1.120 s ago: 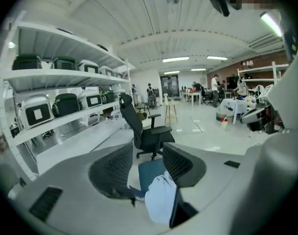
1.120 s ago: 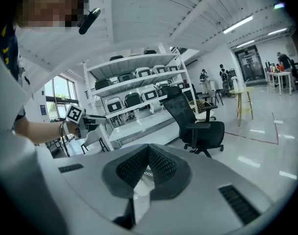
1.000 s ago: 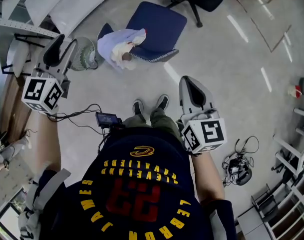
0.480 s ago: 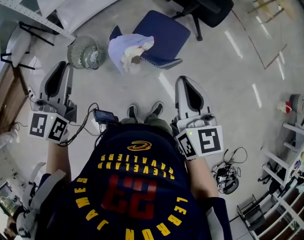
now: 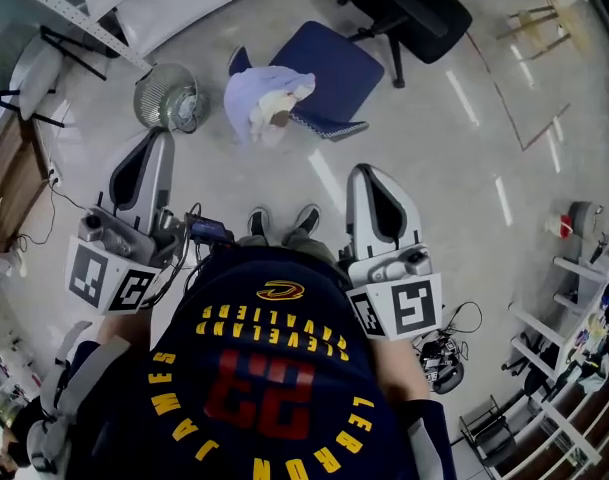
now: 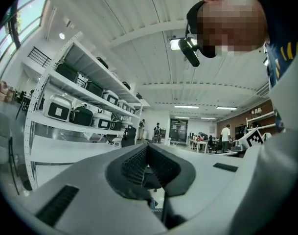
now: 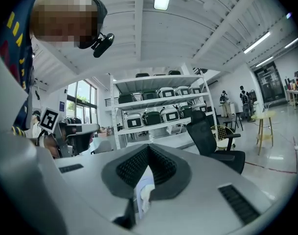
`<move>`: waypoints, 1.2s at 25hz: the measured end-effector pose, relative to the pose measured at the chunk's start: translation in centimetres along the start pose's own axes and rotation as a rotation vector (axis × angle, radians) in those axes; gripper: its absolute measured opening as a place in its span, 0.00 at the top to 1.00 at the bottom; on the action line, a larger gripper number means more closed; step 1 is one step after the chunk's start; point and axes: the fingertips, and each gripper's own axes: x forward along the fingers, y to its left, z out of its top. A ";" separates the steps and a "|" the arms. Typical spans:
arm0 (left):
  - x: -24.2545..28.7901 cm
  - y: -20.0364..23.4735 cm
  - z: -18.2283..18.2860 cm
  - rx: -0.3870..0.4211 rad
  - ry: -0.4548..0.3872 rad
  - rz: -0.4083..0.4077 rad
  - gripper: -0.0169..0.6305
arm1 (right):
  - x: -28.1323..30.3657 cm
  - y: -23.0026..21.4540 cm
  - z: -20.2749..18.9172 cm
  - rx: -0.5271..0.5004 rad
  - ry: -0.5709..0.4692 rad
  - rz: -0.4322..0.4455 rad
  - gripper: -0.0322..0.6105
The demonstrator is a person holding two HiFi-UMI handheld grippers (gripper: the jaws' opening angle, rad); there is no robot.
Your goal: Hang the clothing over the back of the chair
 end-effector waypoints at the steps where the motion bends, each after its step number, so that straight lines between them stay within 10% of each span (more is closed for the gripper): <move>1: 0.1 -0.2 0.0 0.007 -0.001 -0.005 0.97 | 0.0 0.1 0.0 -0.001 -0.002 0.000 0.95; 30: -0.2 0.7 -0.3 -0.017 0.006 0.021 0.97 | -0.5 1.4 -0.6 0.001 0.009 0.019 0.95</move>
